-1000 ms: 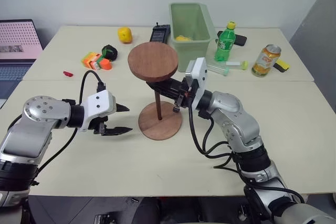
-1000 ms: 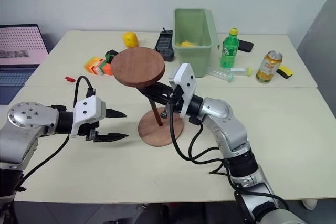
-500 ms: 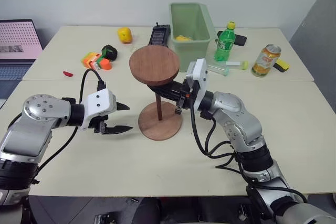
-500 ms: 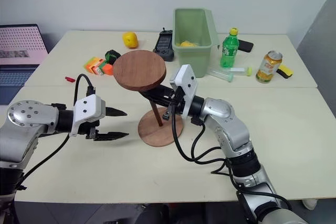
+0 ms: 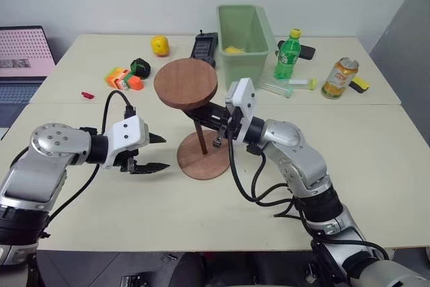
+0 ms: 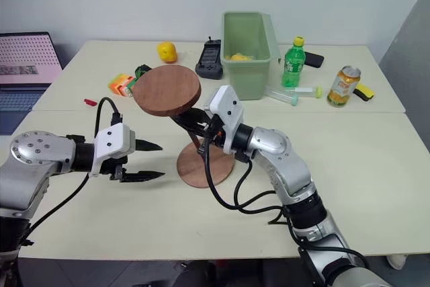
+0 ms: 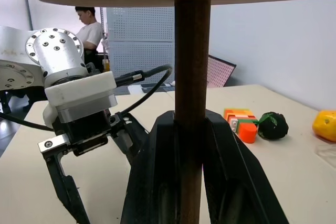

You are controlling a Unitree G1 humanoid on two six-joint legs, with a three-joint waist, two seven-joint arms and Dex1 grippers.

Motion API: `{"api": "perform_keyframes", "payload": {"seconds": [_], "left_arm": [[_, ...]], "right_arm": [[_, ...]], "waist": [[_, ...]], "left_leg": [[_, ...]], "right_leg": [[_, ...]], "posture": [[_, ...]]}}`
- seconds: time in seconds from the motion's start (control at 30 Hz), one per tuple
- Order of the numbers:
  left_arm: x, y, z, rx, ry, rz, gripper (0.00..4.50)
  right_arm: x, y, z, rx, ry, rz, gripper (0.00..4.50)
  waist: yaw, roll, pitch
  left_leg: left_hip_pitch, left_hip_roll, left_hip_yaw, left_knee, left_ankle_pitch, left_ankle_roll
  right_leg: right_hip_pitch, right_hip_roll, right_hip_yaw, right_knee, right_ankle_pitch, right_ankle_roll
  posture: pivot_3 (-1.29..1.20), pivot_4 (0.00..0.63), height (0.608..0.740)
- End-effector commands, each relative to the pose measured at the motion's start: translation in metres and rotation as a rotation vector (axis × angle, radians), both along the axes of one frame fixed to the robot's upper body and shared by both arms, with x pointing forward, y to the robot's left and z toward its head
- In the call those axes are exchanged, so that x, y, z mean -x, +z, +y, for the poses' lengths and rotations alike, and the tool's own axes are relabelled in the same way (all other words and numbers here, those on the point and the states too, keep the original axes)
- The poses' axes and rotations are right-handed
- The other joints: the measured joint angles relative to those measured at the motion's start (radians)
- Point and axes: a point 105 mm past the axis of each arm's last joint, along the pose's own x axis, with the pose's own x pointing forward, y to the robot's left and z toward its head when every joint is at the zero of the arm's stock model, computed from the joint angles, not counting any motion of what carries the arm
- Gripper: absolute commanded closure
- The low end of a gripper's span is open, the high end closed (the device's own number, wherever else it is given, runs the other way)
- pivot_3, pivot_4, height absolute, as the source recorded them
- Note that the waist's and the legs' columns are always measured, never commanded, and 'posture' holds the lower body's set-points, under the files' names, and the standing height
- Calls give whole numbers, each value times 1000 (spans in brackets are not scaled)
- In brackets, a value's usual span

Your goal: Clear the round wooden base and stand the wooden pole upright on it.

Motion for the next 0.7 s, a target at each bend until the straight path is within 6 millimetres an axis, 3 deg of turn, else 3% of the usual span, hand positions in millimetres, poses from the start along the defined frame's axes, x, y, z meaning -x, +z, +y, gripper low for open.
{"api": "perform_keyframes", "payload": {"seconds": [0.03,0.3,0.37,0.47,0.7], "left_arm": [[1,11,0,13,6,-43,1051],[1,11,-1,12,11,-45,1051],[1,11,-1,11,10,-47,1051],[2,11,-2,12,8,-48,1051],[2,15,-6,36,-4,-54,1051]], "right_arm": [[-13,-47,-5,136,-62,134,4268],[-14,-39,-1,125,-66,149,4268],[-13,-34,0,120,-57,142,3566],[-8,-28,1,115,-39,132,2920],[-1,-24,0,140,-15,102,1183]], "waist": [[0,0,-1],[2,1,-1],[2,1,-1],[3,1,1],[0,1,1]], "left_leg": [[0,0,0,0,0,0],[9,0,-2,-1,0,0],[12,0,-2,-2,0,0],[12,0,-2,-2,0,0],[-3,0,-1,-1,0,0]], "right_leg": [[0,0,0,0,0,0],[11,0,-2,-2,0,0],[15,0,-1,-3,0,0],[15,1,-1,-3,0,0],[-2,0,0,-1,0,0]], "posture": [[0,150,740],[0,150,740],[0,150,740],[0,150,740],[0,150,740]]}}
